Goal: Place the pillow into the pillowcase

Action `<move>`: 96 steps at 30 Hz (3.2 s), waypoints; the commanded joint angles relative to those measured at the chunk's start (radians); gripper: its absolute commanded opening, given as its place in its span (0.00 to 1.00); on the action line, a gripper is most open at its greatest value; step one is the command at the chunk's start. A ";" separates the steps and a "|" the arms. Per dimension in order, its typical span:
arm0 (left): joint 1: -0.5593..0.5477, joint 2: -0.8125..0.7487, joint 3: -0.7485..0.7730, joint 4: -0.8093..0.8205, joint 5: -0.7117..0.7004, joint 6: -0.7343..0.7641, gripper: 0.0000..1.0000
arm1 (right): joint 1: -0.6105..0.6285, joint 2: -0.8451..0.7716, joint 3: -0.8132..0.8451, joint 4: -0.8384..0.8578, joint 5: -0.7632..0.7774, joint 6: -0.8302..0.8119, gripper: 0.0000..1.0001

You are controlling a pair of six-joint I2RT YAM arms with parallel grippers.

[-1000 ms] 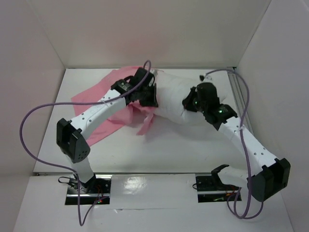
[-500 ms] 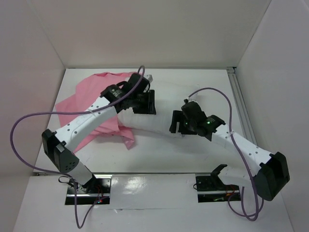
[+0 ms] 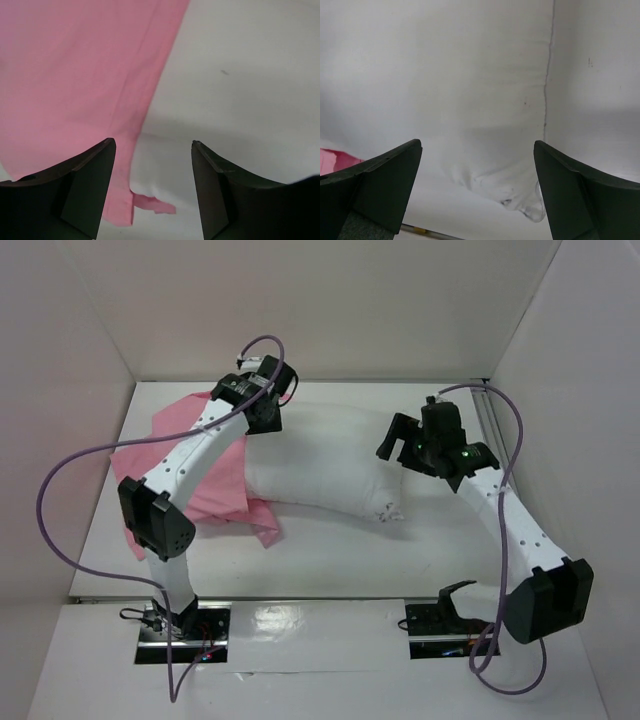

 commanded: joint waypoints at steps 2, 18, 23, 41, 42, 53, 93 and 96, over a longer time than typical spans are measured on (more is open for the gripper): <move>0.032 0.076 0.012 -0.096 -0.121 -0.004 0.75 | -0.112 0.061 0.005 0.083 -0.170 -0.020 1.00; 0.136 0.096 0.018 -0.057 -0.048 0.036 0.03 | -0.188 0.230 -0.202 0.437 -0.504 0.028 1.00; 0.067 0.086 0.029 0.056 0.196 0.154 0.00 | -0.106 0.279 -0.206 0.620 -0.586 0.118 0.09; -0.134 0.169 0.297 0.368 0.955 0.071 0.00 | 0.049 -0.040 -0.279 0.529 -0.339 0.213 0.00; -0.134 0.192 0.297 0.367 0.955 0.080 0.00 | 0.064 -0.072 -0.317 0.542 -0.295 0.229 0.00; -0.106 0.284 0.490 0.337 0.900 0.089 0.00 | 0.124 -0.193 -0.367 0.455 -0.179 0.270 0.00; 0.237 -0.102 -0.734 0.751 0.958 -0.122 0.85 | 0.422 0.222 0.438 -0.224 0.416 -0.168 1.00; 0.237 -0.081 -0.753 0.772 0.971 -0.135 0.85 | 0.518 0.394 0.484 -0.250 0.592 -0.178 1.00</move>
